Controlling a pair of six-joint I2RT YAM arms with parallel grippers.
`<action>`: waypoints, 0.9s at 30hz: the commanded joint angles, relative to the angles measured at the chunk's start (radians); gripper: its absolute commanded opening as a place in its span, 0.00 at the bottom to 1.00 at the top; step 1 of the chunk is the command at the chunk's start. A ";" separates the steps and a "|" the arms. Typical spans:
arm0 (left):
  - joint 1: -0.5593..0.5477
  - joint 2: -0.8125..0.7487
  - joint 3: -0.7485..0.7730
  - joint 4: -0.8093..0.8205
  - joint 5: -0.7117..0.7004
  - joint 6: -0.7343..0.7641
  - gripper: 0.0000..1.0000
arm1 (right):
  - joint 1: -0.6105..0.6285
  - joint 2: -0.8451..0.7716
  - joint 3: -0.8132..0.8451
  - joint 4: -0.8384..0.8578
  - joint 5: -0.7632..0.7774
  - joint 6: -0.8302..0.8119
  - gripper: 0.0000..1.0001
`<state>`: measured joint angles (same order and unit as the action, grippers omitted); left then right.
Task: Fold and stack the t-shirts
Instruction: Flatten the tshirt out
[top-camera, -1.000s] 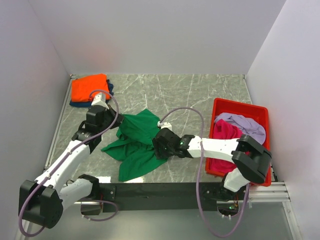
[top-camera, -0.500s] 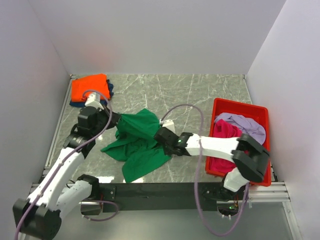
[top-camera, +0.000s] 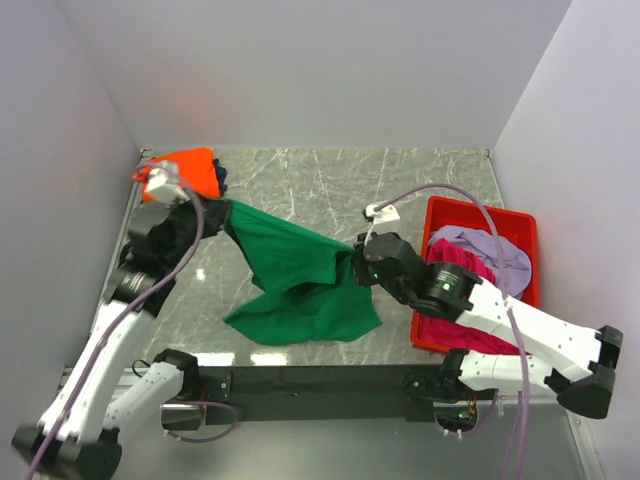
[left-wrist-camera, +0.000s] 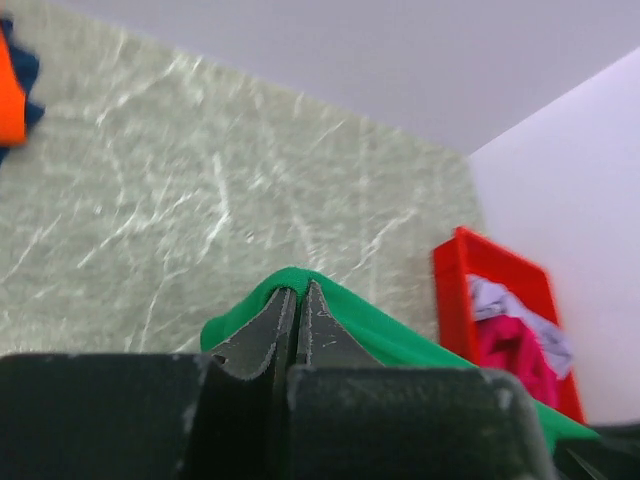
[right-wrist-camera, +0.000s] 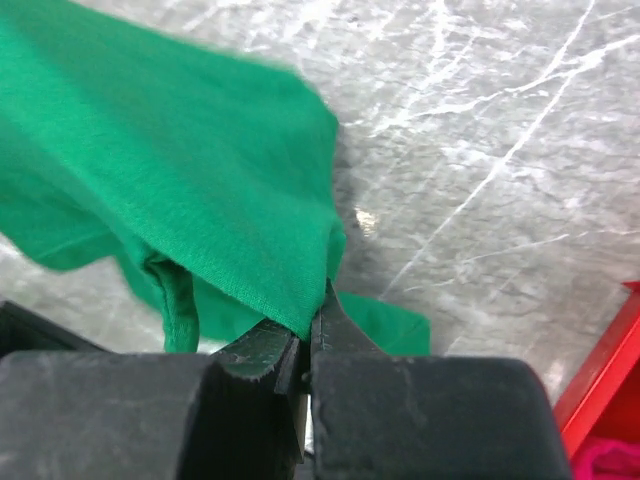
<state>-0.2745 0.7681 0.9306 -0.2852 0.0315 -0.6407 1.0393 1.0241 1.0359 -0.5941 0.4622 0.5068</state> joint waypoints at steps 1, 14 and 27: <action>0.006 0.144 -0.050 0.114 -0.028 -0.002 0.00 | -0.054 0.065 -0.022 0.028 -0.028 -0.077 0.00; -0.103 0.495 -0.171 0.333 -0.027 -0.050 0.43 | -0.249 0.442 -0.079 0.209 -0.183 -0.125 0.00; -0.327 0.635 -0.251 0.460 -0.128 -0.070 0.82 | -0.251 0.530 -0.069 0.226 -0.214 -0.109 0.00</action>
<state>-0.5701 1.3315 0.6407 0.1116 -0.0711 -0.7197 0.7914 1.5475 0.9398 -0.4049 0.2584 0.3985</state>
